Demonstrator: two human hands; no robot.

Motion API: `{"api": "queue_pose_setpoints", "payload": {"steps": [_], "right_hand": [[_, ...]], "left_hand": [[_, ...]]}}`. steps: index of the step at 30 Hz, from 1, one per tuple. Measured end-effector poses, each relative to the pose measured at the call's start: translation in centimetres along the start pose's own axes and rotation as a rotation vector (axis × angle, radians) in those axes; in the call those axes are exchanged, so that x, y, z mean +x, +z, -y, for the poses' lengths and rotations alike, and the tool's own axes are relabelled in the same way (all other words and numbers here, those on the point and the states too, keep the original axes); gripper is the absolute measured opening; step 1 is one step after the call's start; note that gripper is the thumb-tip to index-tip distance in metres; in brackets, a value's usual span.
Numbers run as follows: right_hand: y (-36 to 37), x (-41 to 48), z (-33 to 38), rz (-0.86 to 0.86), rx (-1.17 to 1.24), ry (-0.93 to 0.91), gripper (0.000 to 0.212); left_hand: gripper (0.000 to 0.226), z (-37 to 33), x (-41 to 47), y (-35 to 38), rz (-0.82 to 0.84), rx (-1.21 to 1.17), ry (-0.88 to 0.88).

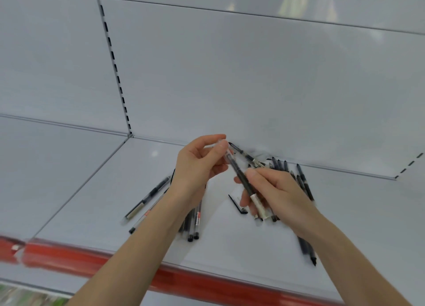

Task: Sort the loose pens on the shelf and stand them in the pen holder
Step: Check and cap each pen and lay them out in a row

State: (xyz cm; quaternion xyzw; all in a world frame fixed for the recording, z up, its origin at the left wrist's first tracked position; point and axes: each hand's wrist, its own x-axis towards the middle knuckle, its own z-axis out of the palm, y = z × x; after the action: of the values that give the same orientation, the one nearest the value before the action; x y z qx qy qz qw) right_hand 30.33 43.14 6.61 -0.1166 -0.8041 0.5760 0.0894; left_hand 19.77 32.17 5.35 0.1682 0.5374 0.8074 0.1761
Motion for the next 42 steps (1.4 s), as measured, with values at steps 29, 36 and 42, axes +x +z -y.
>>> {"api": "queue_pose_setpoints", "payload": {"steps": [29, 36, 42], "right_hand": [[-5.1, 0.4, -5.0, -0.342, -0.459, 0.010, 0.011], [-8.7, -1.2, -6.2, -0.532, -0.325, 0.025, 0.009], [-9.3, -1.9, -6.8, -0.547, -0.290, 0.044, 0.014]], "left_hand": [[0.022, 2.3, 4.9, -1.1, 0.108, 1.259, 0.151], [0.020, 3.9, 5.2, 3.9, 0.318, 1.316, 0.181], [0.041, 5.0, 4.8, 6.0, 0.334, 1.423, 0.091]]}}
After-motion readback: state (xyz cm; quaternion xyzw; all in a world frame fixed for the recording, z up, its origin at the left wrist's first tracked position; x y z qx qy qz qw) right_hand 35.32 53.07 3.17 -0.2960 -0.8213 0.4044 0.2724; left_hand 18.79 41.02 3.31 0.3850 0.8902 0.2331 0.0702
